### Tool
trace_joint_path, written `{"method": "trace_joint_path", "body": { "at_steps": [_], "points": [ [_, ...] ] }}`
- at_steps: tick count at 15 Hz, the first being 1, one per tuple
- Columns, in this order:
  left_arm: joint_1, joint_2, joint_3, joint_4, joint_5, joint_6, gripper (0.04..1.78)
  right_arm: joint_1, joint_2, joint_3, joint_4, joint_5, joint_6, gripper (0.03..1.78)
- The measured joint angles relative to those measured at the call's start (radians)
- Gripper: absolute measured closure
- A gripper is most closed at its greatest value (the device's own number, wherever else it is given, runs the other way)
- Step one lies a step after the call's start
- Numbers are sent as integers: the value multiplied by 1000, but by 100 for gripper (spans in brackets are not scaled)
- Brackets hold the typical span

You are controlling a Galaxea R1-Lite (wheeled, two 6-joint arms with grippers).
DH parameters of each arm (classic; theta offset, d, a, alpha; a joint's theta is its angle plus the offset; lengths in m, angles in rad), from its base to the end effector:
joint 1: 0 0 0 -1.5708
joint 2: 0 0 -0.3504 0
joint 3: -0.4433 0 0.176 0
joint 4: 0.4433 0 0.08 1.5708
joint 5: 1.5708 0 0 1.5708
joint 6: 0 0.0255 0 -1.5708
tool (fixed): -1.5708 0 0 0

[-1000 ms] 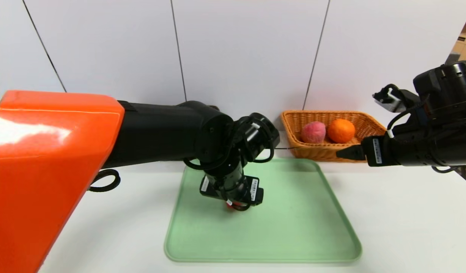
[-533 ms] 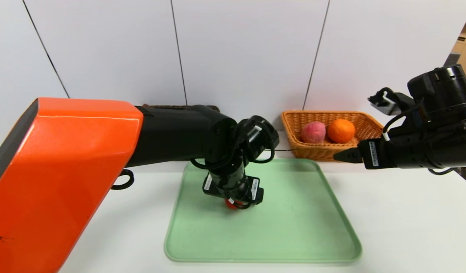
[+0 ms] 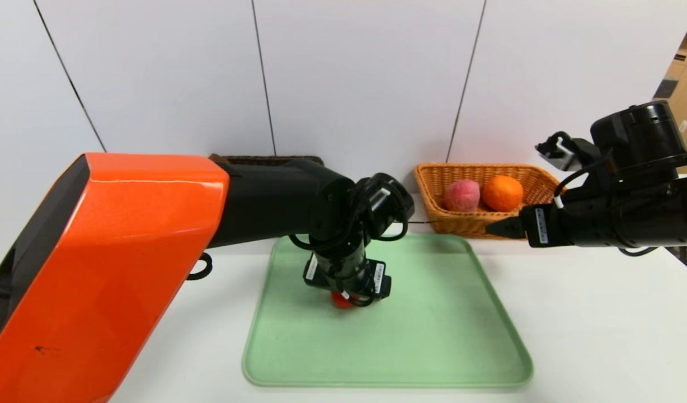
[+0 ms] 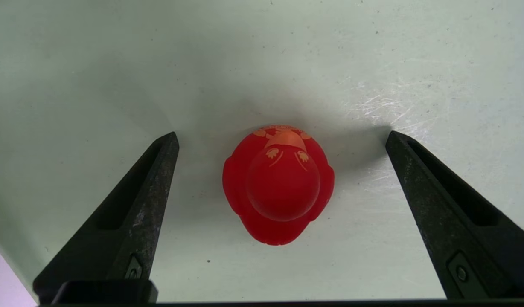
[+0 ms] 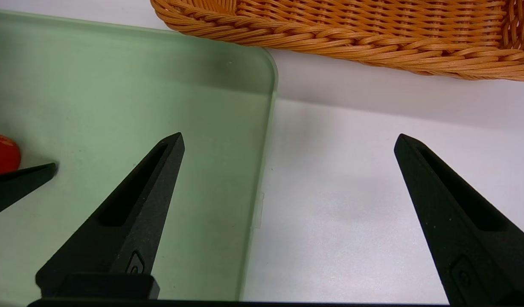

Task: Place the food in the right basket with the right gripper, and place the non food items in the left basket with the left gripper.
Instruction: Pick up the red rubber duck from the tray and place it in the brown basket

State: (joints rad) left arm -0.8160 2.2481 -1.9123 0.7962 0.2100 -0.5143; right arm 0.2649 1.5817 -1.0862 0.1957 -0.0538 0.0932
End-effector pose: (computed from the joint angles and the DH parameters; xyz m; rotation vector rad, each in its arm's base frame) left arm 0.3048 -0.3162 0.1969 0.1047 1.0883 -0.2631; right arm 0.2521 0.0670 0.2740 -0.0207 0.6920 0.1705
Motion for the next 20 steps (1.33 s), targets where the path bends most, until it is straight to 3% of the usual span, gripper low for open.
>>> {"method": "trace_joint_path", "body": {
  "at_steps": [8,11,14,20],
  "points": [
    [-6,-19,-18,89,-3,2,16,0,28,-1,-14,1,-1,11],
    [-6,-20,-26,84,-3,-1,67,0,27,1,-14,0,0,11],
    [-6,-15,-26,79,-5,-3,99,0,22,6,-14,-1,1,11],
    [-10,-14,-27,81,-7,-6,108,0,5,10,-13,-1,0,11]
  ]
}}
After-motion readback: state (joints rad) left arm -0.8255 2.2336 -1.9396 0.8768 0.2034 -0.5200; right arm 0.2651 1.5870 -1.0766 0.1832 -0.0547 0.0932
